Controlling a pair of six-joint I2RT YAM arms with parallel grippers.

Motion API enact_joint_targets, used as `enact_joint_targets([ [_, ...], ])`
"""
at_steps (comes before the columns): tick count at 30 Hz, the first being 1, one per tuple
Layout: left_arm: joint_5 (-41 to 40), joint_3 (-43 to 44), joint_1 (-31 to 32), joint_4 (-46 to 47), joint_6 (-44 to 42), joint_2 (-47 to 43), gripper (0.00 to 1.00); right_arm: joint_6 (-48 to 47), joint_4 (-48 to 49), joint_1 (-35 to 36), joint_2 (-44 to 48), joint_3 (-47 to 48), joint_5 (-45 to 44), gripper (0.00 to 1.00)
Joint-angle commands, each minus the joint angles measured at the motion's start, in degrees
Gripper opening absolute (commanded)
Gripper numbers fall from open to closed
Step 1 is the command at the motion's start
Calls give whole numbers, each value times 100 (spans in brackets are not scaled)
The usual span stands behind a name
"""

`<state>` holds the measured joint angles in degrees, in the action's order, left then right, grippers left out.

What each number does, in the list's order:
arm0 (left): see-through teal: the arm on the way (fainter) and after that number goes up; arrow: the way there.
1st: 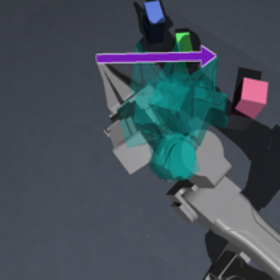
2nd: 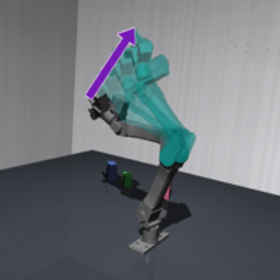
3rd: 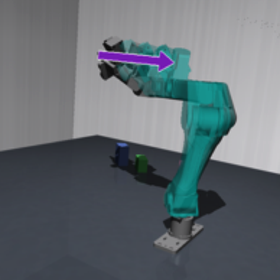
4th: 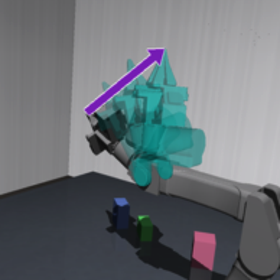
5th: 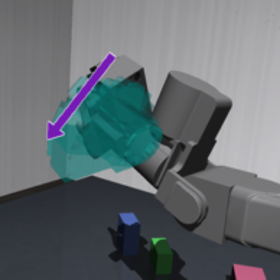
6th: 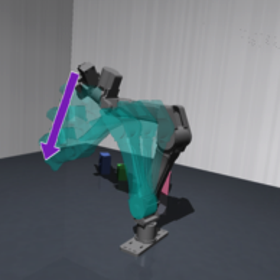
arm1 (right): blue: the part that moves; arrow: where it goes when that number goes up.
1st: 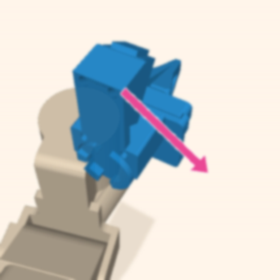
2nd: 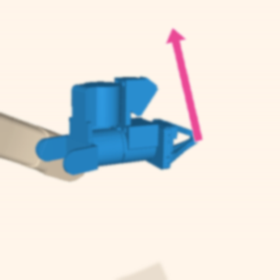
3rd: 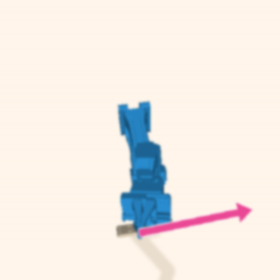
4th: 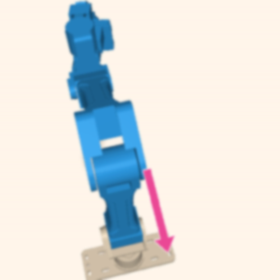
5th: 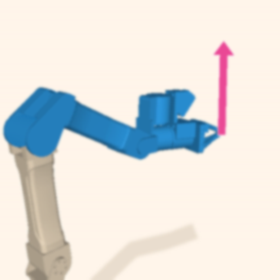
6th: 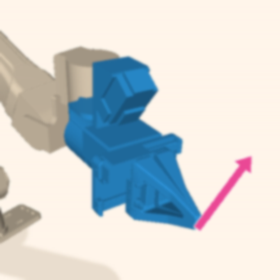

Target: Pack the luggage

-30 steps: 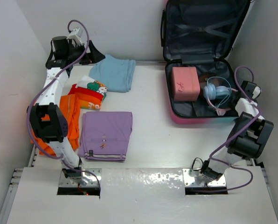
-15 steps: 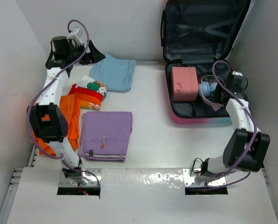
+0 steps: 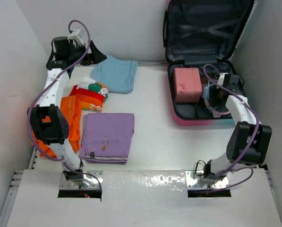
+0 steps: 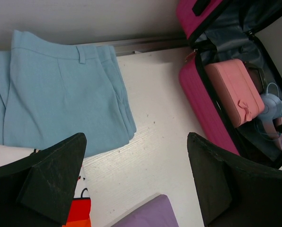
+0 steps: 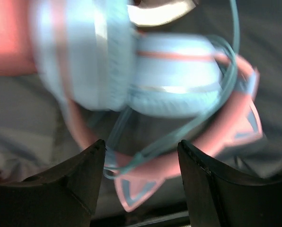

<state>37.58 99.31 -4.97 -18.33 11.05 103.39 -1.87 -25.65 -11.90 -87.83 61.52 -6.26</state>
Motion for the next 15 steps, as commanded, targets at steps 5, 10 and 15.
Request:
enact_joint_targets([
  [5,38,71,-48,180,81,-65,84,-411,535,144,127,-158,1548,61],
  [10,-14,54,-48,128,3,-100,84,-384,815,179,257,-280,1919,55],
  [15,-41,19,-65,136,11,-91,84,-437,719,179,-409,-166,1601,47],
])
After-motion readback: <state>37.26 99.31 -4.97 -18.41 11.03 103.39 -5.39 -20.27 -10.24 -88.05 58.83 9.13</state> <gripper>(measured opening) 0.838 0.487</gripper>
